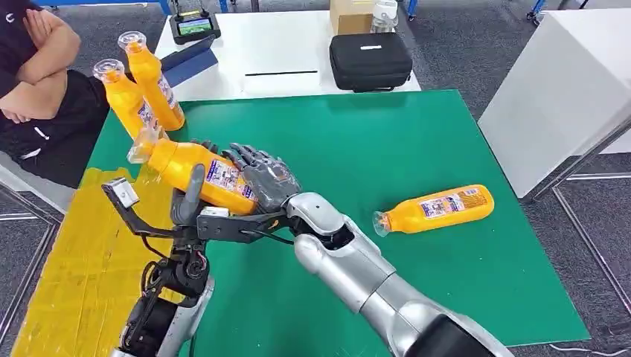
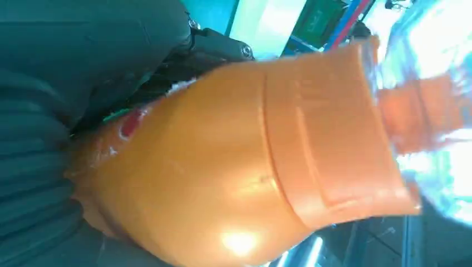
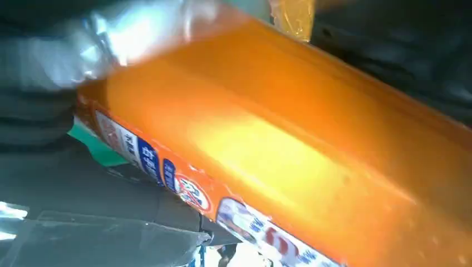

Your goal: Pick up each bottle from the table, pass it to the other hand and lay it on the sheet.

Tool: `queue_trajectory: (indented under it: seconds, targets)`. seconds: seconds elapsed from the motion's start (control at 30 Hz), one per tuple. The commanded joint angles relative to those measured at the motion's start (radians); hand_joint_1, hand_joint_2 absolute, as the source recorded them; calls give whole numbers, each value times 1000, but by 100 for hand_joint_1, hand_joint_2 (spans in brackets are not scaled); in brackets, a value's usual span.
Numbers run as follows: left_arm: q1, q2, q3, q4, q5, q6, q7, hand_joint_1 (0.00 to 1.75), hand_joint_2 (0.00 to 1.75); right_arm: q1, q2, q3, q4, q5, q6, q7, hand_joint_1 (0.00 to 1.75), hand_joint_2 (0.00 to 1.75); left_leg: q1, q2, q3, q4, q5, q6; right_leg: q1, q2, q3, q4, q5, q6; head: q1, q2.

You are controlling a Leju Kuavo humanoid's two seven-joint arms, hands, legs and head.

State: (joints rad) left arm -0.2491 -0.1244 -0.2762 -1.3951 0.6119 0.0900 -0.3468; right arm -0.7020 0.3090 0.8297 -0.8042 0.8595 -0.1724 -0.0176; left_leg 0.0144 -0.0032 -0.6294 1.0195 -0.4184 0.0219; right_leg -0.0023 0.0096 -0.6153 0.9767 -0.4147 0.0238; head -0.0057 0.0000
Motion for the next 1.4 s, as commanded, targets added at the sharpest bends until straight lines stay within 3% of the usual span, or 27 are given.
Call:
queue_trajectory:
  seconds: [0.03,0.27,0.3,0.33,0.7,1.17,1.4]
  targets:
    - [-82,-22,-5,6,-3,-7,-5,175,175,36,-4,-4,62,24,-26,-6,0,0,0,-4,2,0,0,0,0,-4,3,-1,-1,0,0,0]
    - [-58,-16,-3,-13,-5,-4,-15,175,175,40,-9,-43,89,33,-71,-10,0,0,0,-3,2,-1,0,0,1,-3,3,-1,-1,0,0,0]
    - [-56,-15,0,-15,-5,-3,-16,175,175,41,-12,-53,88,31,-79,-11,0,0,0,-4,7,-1,-2,0,0,-6,9,0,-3,0,0,0]
    - [-55,-15,1,-16,-5,-2,-17,175,175,42,-14,-57,86,31,-84,-11,0,0,0,-3,2,-1,0,0,0,-4,3,-1,-1,0,0,0]
    - [-52,-12,8,-14,-11,5,-21,175,175,45,-12,-80,81,41,-88,-5,0,0,0,-3,4,-1,-1,0,0,-4,5,0,-2,0,0,0]
    - [-56,10,141,16,-47,43,-48,175,175,80,-49,-106,6,76,-90,-11,0,0,0,-2,4,-1,-1,0,0,-3,5,-1,-2,0,0,0]
    - [-54,13,144,20,-48,40,-48,175,175,83,-53,-107,2,77,-90,-11,0,0,-1,-2,4,-1,-1,0,0,-3,5,0,-2,0,0,0]
